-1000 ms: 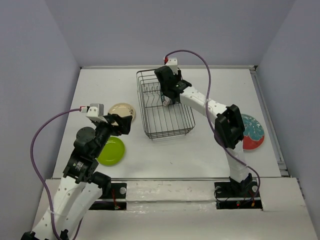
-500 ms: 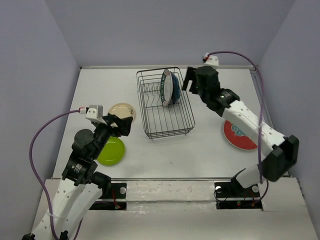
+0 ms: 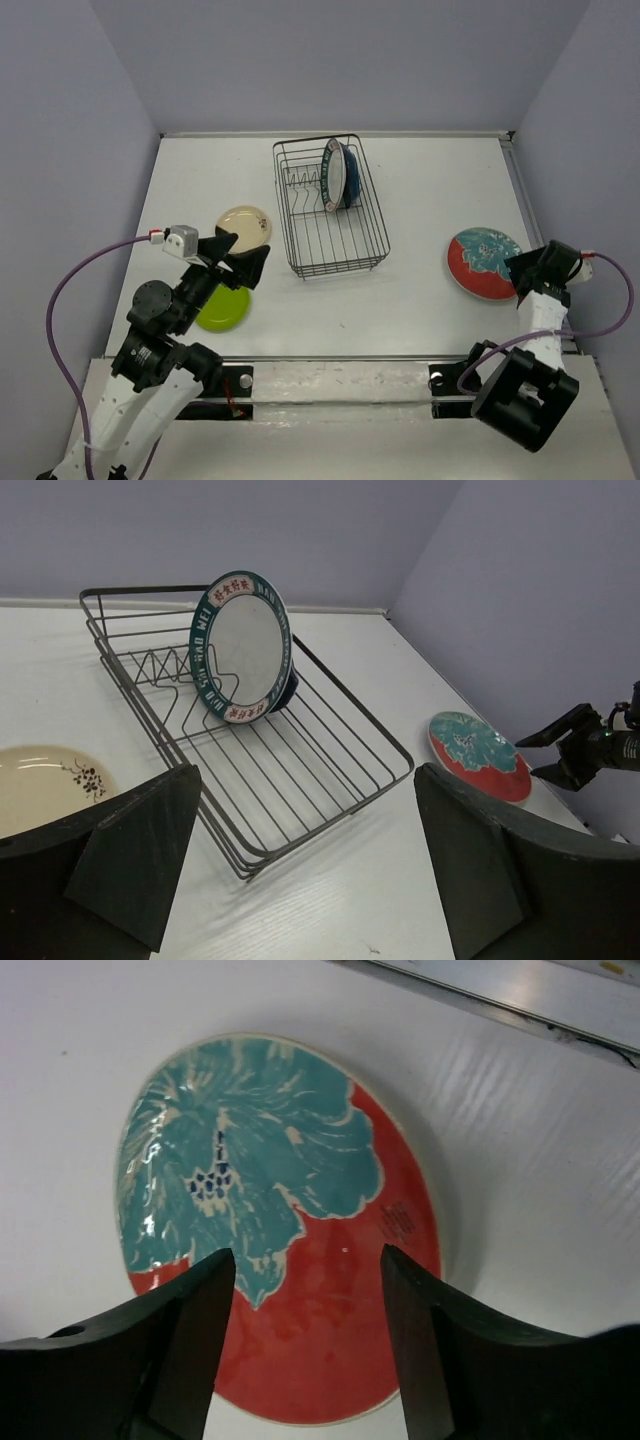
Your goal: Load the plates into the dish rack
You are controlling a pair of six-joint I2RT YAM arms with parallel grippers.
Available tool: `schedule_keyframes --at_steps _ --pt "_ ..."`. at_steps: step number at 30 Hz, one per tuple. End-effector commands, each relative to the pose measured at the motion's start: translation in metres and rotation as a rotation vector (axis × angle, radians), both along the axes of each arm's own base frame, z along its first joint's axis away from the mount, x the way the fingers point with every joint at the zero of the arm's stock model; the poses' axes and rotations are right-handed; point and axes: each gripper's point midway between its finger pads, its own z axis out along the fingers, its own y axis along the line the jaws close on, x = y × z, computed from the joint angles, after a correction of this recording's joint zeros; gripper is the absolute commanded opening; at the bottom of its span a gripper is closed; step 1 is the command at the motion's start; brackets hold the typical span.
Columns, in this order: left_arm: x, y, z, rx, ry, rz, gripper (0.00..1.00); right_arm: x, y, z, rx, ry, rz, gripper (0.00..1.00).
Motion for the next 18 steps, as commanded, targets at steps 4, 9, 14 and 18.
schedule_keyframes --at_steps 4,9,14,18 --pt "-0.015 -0.001 0.031 -0.050 -0.093 -0.036 0.99 -0.013 -0.016 -0.011 0.027 -0.023 -0.051 0.80" --pt "-0.017 -0.003 0.032 -0.049 -0.093 -0.046 0.99 -0.023 -0.019 -0.028 0.044 0.021 -0.082 0.81" --pt "-0.018 -0.005 0.031 -0.048 -0.090 -0.054 0.99 -0.017 -0.006 -0.048 0.124 0.033 -0.028 0.82" --pt "-0.016 -0.005 0.030 -0.045 -0.085 -0.053 0.99 -0.012 0.002 -0.061 0.181 0.036 0.002 0.82"
